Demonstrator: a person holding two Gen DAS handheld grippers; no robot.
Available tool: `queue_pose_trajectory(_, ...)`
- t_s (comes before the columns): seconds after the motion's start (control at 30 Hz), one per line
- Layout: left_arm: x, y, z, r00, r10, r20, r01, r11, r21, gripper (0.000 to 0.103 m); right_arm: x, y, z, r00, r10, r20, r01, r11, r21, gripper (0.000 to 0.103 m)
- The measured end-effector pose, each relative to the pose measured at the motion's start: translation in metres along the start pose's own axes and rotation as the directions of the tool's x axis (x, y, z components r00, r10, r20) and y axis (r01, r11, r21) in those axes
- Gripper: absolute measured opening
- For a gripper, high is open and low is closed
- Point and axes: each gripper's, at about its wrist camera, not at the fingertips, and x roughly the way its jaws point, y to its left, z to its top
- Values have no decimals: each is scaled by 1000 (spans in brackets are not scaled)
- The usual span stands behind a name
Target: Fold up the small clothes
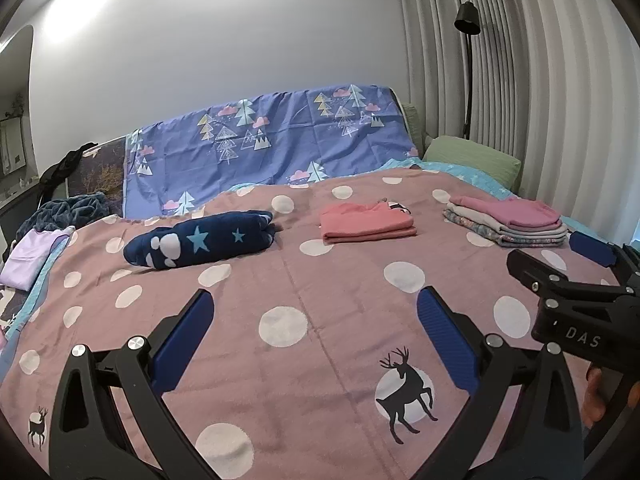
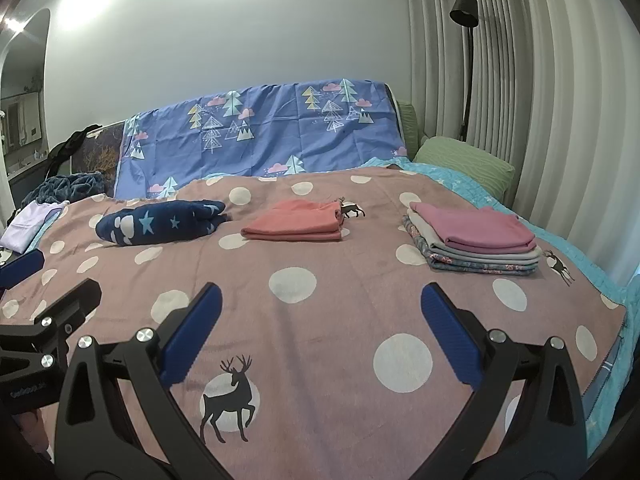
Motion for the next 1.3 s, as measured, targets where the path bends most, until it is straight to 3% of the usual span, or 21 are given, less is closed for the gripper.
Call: queue_pose_trajectory(1.3,9,5,-4,1000,-2,-12,2,1000,-6,102,13,0,4,1000,-4,-12,4,1000,2,101)
